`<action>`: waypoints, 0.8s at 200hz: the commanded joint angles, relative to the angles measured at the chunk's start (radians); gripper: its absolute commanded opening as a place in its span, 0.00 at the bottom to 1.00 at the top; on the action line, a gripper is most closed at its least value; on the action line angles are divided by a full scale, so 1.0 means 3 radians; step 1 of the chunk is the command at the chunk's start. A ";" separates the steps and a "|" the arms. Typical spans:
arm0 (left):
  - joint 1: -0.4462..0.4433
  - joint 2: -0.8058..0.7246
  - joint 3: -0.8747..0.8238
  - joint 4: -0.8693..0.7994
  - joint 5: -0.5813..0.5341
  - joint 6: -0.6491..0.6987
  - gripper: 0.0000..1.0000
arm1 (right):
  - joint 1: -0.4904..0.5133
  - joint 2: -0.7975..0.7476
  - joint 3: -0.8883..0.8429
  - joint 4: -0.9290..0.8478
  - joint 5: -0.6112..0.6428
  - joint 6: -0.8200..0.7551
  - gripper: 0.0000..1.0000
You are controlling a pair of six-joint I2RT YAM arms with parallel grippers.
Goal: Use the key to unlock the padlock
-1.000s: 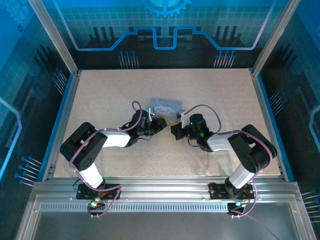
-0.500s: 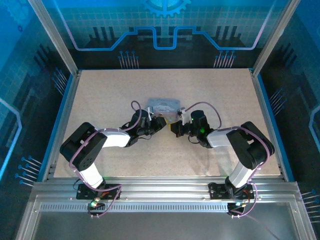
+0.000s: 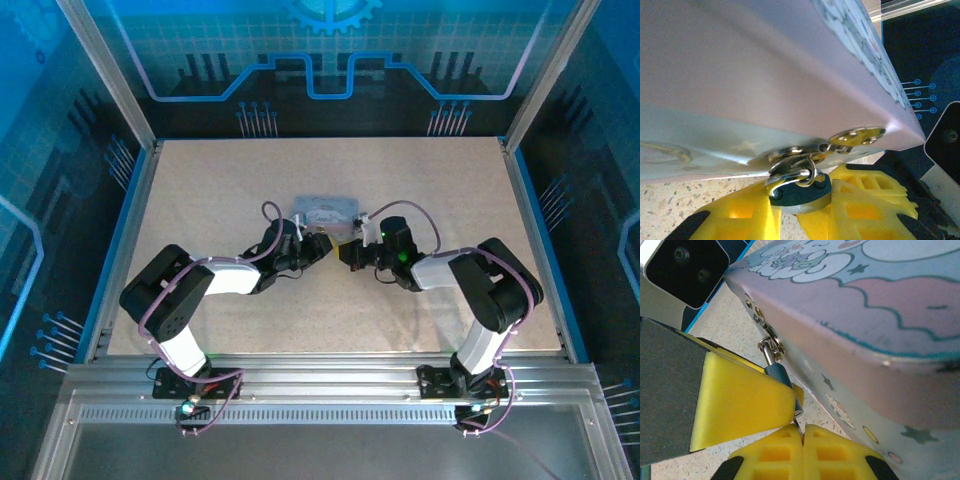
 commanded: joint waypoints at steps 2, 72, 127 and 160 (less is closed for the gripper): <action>-0.0159 -0.0043 0.0030 -0.0075 0.0531 0.0007 0.18 | 0.0033 -0.0018 0.0211 0.0552 0.0075 -0.0022 0.01; -0.0158 -0.0026 0.0037 -0.0065 0.0546 -0.0002 0.19 | 0.0064 -0.0065 0.0176 0.0610 0.0177 -0.0017 0.01; -0.0160 0.0156 0.0062 0.0066 0.0597 -0.0083 0.24 | 0.0067 0.0061 0.0036 0.0638 0.0262 0.0123 0.01; -0.0158 0.0207 0.0046 0.0037 0.0549 -0.0064 0.34 | 0.0073 0.0127 0.0026 0.0518 0.0303 0.0241 0.01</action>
